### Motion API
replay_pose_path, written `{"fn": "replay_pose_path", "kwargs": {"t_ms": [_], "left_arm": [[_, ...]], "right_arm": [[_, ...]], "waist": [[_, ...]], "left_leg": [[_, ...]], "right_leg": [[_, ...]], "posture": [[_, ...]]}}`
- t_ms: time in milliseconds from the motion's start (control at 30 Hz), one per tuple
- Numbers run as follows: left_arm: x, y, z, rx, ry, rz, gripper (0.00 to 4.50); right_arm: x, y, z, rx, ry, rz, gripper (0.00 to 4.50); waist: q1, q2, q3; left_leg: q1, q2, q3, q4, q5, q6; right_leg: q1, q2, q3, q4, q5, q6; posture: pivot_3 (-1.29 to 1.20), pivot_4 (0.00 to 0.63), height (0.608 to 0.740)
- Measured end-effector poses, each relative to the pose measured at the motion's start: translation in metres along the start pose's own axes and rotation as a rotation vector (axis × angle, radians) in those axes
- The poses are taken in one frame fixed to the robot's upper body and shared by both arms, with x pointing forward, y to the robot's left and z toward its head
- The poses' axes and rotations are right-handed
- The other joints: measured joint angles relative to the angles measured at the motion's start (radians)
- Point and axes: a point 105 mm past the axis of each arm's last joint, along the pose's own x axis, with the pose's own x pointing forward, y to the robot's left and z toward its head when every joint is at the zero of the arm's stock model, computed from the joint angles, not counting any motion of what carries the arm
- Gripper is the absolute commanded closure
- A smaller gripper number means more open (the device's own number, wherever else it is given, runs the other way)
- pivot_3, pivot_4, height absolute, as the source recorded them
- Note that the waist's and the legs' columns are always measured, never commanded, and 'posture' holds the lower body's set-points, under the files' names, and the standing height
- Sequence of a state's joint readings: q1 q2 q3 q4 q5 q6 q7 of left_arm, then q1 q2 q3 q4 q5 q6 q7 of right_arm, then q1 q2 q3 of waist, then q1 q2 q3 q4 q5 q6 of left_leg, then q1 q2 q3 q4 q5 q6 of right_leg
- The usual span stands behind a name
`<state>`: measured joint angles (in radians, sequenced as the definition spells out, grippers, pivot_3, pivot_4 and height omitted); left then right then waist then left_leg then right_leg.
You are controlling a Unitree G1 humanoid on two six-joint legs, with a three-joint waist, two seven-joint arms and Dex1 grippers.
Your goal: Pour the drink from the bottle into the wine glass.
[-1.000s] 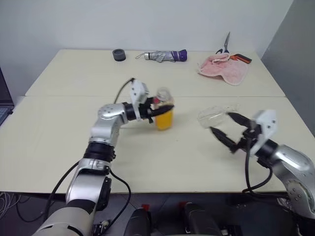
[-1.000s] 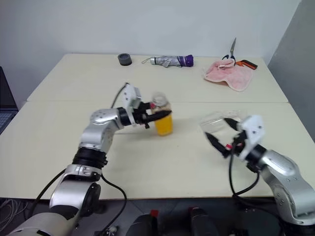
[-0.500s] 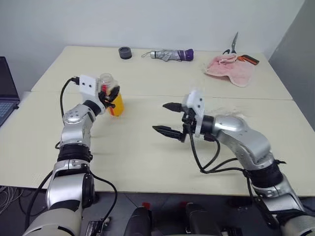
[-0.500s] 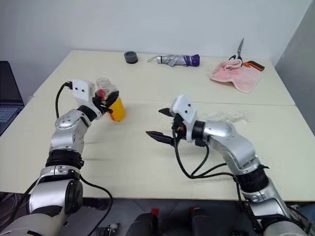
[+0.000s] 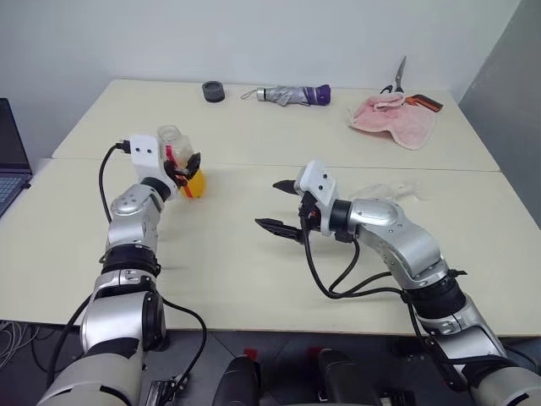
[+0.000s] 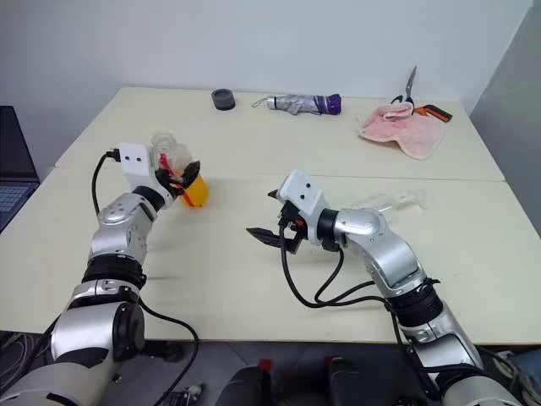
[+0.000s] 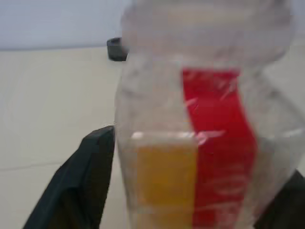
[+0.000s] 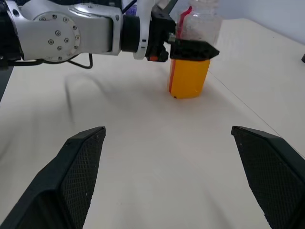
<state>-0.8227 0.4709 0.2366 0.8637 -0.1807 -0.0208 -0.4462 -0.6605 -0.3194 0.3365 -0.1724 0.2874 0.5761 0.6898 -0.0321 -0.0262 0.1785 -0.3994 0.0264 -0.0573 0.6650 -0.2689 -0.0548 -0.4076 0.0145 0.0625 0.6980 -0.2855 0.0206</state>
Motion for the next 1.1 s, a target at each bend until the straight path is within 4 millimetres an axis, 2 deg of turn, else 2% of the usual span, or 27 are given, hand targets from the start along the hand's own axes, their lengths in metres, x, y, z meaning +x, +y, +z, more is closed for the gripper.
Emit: {"fn": "replay_pose_path", "kwargs": {"t_ms": [233, 467, 600, 767, 967, 1033, 1100], "left_arm": [[-0.004, -0.002, -0.006, 0.038, -0.016, 0.013, 0.02], [-0.022, 0.0, -0.022, 0.078, -0.024, 0.054, 0.02], [-0.031, -0.001, -0.022, 0.097, -0.047, 0.076, 0.02], [-0.053, -0.003, -0.025, 0.121, -0.056, 0.078, 0.02], [-0.089, -0.016, -0.038, 0.1, -0.005, -0.059, 0.02], [-0.095, -0.017, -0.037, 0.111, 0.004, -0.089, 0.02], [-0.104, -0.031, -0.034, 0.127, 0.004, -0.175, 0.02]], "right_arm": [[-0.007, 0.001, -0.005, -0.013, 0.013, -0.011, 0.0], [-0.028, 0.0, -0.019, -0.003, 0.046, -0.053, 0.0], [-0.04, -0.001, -0.027, 0.006, 0.056, -0.097, 0.0], [-0.07, -0.004, -0.034, -0.002, 0.046, -0.231, 0.0], [-0.11, -0.007, -0.021, -0.045, 0.012, -0.4, 0.0], [-0.122, -0.012, -0.017, -0.068, 0.014, -0.449, 0.0], [-0.139, -0.016, -0.02, -0.13, 0.074, -0.492, 0.0]], "waist": [[0.0, 0.0, 0.0], [0.001, 0.0, 0.0], [0.001, 0.0, 0.0], [0.001, 0.0, 0.0], [0.001, 0.0, 0.0], [0.001, 0.0, 0.0], [0.001, 0.0, 0.0]], "left_leg": [[0.0, 0.0, 0.0, 0.0, 0.0, 0.0], [0.0, 0.001, 0.0, 0.0, 0.0, 0.0], [0.0, 0.001, 0.0, 0.0, 0.0, 0.0], [0.0, 0.002, 0.0, -0.001, 0.0, 0.0], [0.002, 0.002, 0.0, -0.001, 0.0, 0.0], [0.003, 0.001, 0.0, -0.001, 0.0, 0.0], [0.003, 0.001, 0.001, -0.001, 0.0, 0.0]], "right_leg": [[0.0, 0.0, 0.0, 0.0, 0.0, 0.0], [0.0, -0.001, 0.0, 0.0, 0.0, 0.0], [0.0, -0.002, 0.001, 0.0, 0.0, 0.0], [0.0, -0.004, 0.002, 0.0, 0.0, 0.0], [0.002, -0.003, 0.002, 0.0, 0.0, 0.0], [0.002, -0.001, 0.002, 0.0, 0.0, 0.0], [0.003, -0.001, 0.002, -0.001, 0.0, 0.001]], "posture": [[0.0, 0.15, 0.74], [0.0, 0.15, 0.74], [0.0, 0.15, 0.74], [0.0, 0.15, 0.74], [0.0, 0.15, 0.74], [0.0, 0.15, 0.74], [0.0, 0.15, 0.74]]}}
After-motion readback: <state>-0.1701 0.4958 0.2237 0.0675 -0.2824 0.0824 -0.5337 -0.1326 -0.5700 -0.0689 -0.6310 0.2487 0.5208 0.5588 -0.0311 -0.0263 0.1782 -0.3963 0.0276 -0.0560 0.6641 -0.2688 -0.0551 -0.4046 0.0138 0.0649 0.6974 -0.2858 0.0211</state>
